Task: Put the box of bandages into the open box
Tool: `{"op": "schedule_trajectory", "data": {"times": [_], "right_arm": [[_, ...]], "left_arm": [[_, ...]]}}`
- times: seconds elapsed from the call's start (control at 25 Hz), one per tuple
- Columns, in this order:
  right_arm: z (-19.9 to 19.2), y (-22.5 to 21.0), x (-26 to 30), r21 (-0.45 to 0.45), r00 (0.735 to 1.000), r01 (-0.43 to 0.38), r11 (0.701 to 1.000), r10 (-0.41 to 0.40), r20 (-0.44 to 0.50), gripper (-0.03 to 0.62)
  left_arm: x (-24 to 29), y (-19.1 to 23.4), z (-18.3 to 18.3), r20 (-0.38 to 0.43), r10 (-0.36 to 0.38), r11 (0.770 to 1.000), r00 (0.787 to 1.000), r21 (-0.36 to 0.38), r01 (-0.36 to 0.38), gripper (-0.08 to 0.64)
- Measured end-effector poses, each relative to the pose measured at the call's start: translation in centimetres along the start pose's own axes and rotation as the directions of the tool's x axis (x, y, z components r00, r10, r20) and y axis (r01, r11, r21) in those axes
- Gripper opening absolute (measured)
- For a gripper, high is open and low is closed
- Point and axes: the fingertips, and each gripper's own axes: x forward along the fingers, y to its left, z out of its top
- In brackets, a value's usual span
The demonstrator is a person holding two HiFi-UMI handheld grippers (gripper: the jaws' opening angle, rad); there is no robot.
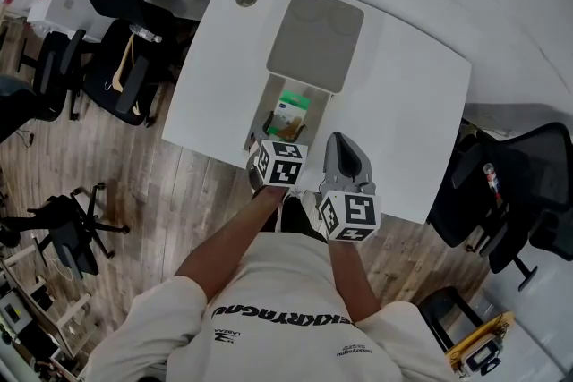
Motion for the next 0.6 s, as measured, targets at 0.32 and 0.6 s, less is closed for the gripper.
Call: {"op": "schedule_trajectory", "data": {"times": [0.32, 0.6], "right_arm": [[-0.1, -0.1, -0.1, -0.001, 1.000, 0.002, 1.000, -0.002, -0.003, -0.002], [-0.2, -0.3, -0.2, 0.013, 1.000, 0.004, 1.000, -0.004, 0.000, -0.002]], "left_arm": [[1.3, 0.1, -1.0, -0.036, -0.006, 1.000, 0.999, -0.006, 0.005, 0.364], [2.1, 0.2, -1.5, -0.065, -0.002, 1.000, 0.998, -0.008, 0.001, 0.365]]}}
